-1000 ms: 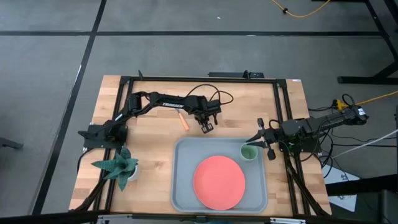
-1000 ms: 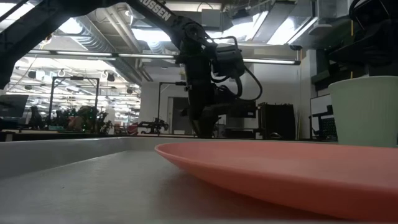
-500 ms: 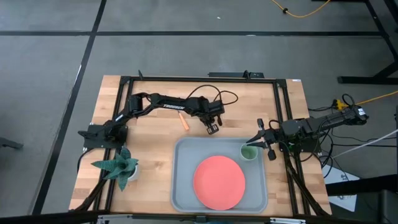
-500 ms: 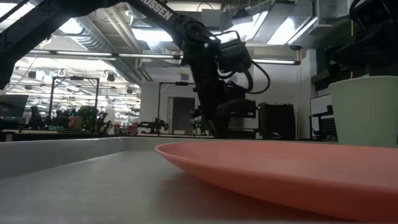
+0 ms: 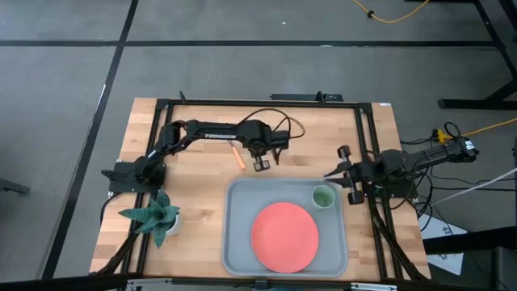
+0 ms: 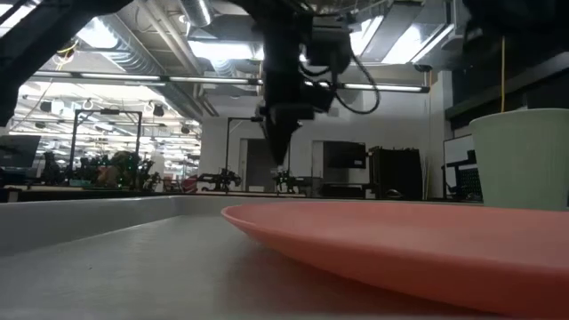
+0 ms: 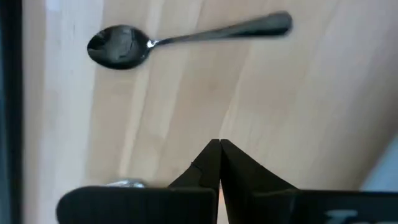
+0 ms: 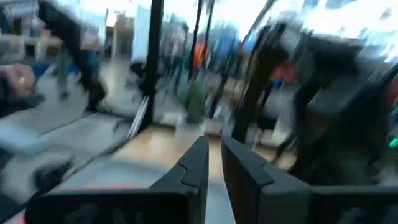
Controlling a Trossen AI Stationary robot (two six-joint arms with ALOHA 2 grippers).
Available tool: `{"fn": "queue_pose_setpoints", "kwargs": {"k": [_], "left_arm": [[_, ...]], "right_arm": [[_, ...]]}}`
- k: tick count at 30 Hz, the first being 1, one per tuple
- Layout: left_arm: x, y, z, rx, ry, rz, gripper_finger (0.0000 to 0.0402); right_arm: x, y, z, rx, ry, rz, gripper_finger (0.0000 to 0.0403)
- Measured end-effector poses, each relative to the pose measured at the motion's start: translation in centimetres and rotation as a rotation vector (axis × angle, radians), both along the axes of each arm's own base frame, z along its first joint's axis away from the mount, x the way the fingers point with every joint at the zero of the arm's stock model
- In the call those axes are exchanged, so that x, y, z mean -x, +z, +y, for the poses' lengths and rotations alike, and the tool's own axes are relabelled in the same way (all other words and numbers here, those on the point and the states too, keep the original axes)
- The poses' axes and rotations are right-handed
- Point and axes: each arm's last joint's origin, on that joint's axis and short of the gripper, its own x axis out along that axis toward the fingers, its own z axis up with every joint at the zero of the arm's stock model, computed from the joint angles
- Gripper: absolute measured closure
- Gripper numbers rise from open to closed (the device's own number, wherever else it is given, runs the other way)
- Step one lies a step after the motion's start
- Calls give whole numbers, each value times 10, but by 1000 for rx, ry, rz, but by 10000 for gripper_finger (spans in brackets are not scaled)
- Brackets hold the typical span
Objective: Pick and place plate/cup/fork/spoon on tray
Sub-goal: Put the black spoon on the gray serving tray to the right of the pink plate
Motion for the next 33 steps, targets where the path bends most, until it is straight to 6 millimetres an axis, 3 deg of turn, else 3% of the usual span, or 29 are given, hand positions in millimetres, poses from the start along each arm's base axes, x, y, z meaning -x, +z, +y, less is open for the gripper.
{"fn": "queue_pose_setpoints", "kwargs": {"k": [4,9,13,16,21,24,28,30,33], "left_arm": [[23,18,-9,-122,-56,188,401],[60,44,-6,-254,-28,336,401],[106,72,-1,-282,41,260,401],[144,83,0,-289,152,149,401],[196,83,-10,-308,295,-154,401],[217,71,-19,-307,297,-296,401],[234,51,-27,-301,302,-470,401],[237,40,-29,-302,305,-549,401],[242,23,-30,-300,305,-616,401]], "right_arm": [[4,19,-5,19,-153,-207,352],[13,43,-16,-16,-445,-450,352],[21,56,-23,-8,-565,-622,352],[20,64,-26,42,-569,-707,352],[-9,95,-29,130,-464,-732,352],[-44,120,-37,178,-509,-664,352],[-107,142,-65,161,-780,-329,352],[-137,139,-87,113,-942,-50,352],[-169,114,-114,-17,-1054,361,352]]}}
